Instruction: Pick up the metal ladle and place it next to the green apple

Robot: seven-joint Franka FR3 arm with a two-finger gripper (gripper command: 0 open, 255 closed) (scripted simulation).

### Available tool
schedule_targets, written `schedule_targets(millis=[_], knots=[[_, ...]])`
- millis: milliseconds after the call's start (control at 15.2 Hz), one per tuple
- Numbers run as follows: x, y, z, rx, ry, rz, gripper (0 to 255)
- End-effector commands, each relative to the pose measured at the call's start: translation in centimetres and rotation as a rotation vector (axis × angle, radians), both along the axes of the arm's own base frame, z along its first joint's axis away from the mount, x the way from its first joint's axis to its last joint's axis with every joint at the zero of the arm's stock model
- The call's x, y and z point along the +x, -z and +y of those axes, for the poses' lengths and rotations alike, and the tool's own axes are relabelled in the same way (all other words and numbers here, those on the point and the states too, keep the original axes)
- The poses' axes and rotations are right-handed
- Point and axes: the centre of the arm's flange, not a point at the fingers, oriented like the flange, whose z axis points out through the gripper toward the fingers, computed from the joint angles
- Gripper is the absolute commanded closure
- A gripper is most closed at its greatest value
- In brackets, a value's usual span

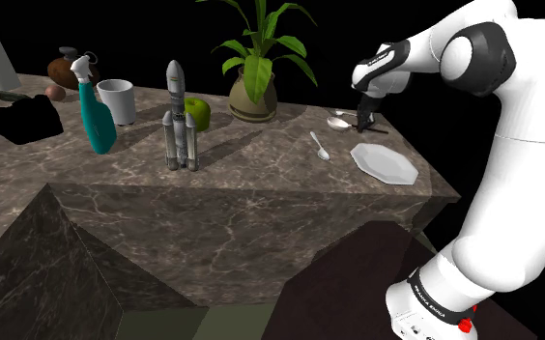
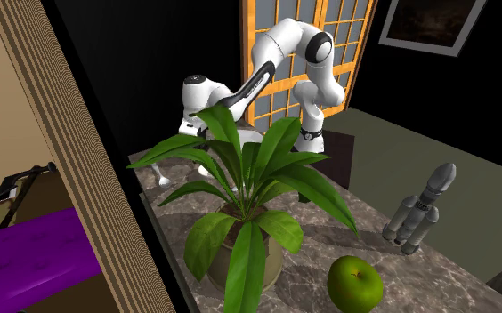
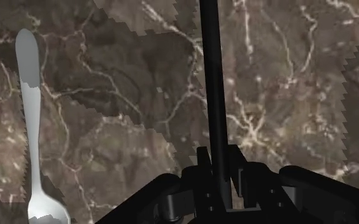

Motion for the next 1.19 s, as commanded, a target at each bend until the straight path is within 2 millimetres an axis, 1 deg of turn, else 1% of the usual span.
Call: schedule_targets(millis=[0, 1122], knots=[[0.0, -0.9, 0.0, 0.0, 0.0, 0.0, 255], [0.0, -9.9, 0.0, 0.0, 0.0, 0.0, 255]])
